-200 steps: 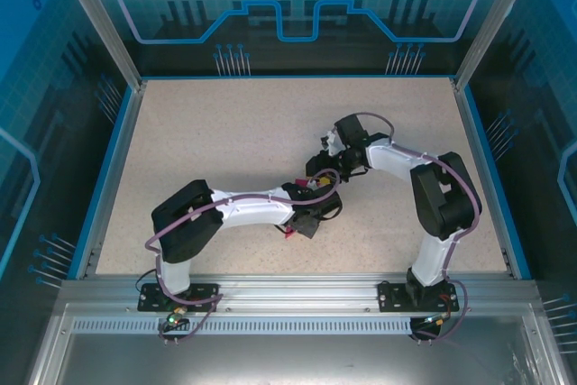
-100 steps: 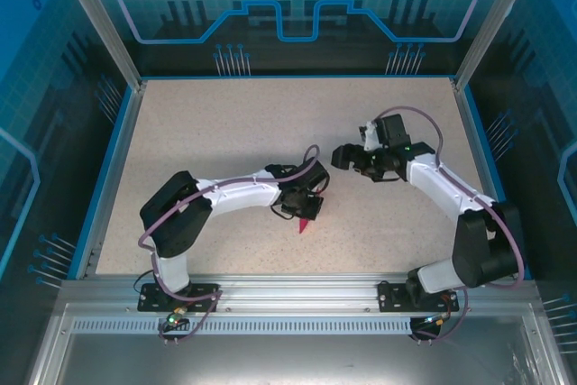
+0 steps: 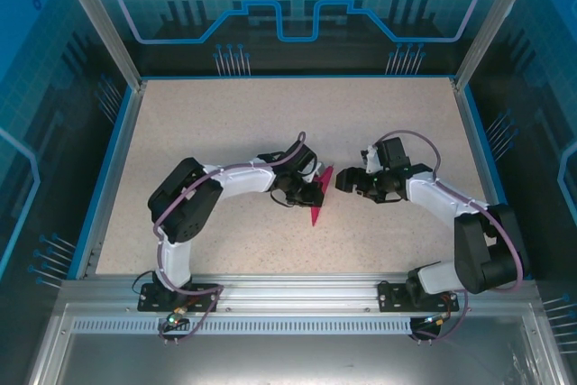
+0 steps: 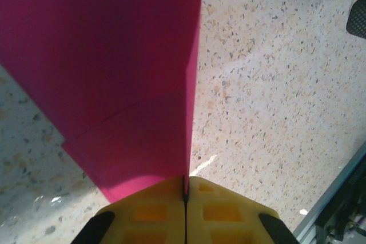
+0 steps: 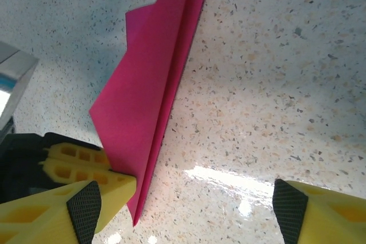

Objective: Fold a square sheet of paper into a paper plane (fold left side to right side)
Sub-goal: Fold the wing for the fifth time at the center of the table.

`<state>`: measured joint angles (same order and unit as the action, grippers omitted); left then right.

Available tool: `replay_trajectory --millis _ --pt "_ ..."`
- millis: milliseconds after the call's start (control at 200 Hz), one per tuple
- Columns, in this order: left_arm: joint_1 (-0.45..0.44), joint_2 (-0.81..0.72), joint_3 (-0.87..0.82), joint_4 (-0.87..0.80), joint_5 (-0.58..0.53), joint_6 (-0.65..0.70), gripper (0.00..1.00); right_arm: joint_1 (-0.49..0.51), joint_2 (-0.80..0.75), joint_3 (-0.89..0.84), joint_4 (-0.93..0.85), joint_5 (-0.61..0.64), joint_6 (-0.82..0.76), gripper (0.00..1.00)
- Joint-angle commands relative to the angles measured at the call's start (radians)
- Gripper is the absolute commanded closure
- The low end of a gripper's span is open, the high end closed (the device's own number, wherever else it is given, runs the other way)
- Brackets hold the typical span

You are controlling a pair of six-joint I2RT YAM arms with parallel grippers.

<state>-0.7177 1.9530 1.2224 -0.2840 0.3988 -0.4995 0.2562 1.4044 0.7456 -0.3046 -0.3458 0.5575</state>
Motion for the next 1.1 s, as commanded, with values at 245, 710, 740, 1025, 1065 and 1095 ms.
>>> replay_trajectory --millis 245,710,740,1025,1065,1095 --pt "0.056 0.040 -0.052 0.209 0.197 -0.090 0.95 0.013 0.030 -0.068 0.208 -0.041 0.061 0.30" --pt "0.131 0.073 -0.132 0.380 0.301 -0.144 0.94 0.072 0.163 -0.035 0.342 -0.048 0.134 0.36" --pt "0.135 0.076 -0.136 0.391 0.307 -0.147 0.95 0.074 0.167 -0.034 0.350 -0.047 0.138 0.36" --pt "0.161 0.106 -0.149 0.453 0.347 -0.162 0.95 0.087 0.217 -0.015 0.413 -0.035 0.185 0.43" --pt "0.165 0.109 -0.153 0.461 0.352 -0.165 0.94 0.090 0.225 -0.009 0.414 -0.030 0.188 0.44" --pt "0.169 0.109 -0.153 0.466 0.354 -0.166 0.95 0.093 0.231 -0.004 0.414 -0.026 0.190 0.45"
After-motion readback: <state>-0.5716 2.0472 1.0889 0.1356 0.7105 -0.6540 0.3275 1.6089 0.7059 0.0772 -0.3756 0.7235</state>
